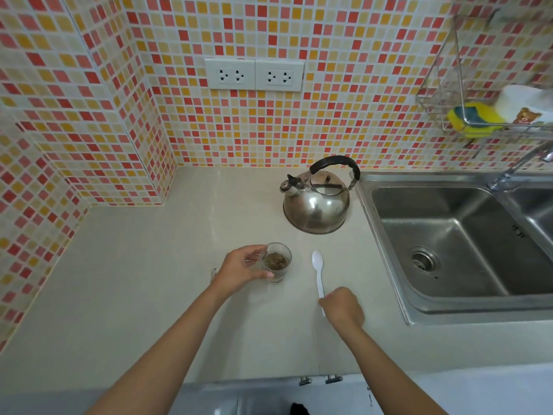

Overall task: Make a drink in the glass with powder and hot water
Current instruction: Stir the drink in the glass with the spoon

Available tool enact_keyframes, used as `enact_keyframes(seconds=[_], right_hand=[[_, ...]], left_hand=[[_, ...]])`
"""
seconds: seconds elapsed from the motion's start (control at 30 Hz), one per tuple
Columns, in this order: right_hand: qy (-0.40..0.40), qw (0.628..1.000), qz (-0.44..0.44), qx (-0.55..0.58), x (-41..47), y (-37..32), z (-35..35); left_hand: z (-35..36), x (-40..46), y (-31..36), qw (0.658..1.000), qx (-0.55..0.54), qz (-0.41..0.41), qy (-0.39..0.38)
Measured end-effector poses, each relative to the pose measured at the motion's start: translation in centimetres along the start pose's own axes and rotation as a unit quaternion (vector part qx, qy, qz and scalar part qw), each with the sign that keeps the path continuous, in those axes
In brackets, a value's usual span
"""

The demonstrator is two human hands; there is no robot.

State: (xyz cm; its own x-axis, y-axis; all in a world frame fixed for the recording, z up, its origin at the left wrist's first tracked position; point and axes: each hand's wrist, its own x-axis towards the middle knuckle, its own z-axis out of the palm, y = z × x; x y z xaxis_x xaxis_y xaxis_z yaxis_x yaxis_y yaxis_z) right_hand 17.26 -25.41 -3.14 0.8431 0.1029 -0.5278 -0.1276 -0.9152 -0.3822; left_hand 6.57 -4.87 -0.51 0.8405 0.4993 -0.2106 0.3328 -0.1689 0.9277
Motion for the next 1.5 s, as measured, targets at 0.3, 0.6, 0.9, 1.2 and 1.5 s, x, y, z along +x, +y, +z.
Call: enact_keyframes(seconds=[0.3,0.6,0.9,1.2,1.5], right_hand=[[0.093,0.948,-0.096,0.289,0.3,0.4,-4.4],[0.11,0.862,-0.345,0.356,-3.5,-4.6,-13.1],[0.021,0.87,-0.458,0.183,-4.3,-7.8,-8.5],[-0.002,0.879,-0.462,0.12,-2.9,-8.3,-4.4],[-0.04,0.871,-0.48,0.094,-1.3,-9.7,-2.8]], left_hand=[[0.0,0.2,-0.2,1.0,-0.004,0.015,-0.007],[-0.1,0.5,-0.5,1.0,-0.002,0.009,-0.009],[-0.3,0.4,-0.4,1.0,-0.011,0.017,-0.023],[-0.3,0.4,-0.1,0.999,-0.022,0.017,-0.02],[-0.3,0.4,-0.1,0.999,-0.019,0.025,-0.033]])
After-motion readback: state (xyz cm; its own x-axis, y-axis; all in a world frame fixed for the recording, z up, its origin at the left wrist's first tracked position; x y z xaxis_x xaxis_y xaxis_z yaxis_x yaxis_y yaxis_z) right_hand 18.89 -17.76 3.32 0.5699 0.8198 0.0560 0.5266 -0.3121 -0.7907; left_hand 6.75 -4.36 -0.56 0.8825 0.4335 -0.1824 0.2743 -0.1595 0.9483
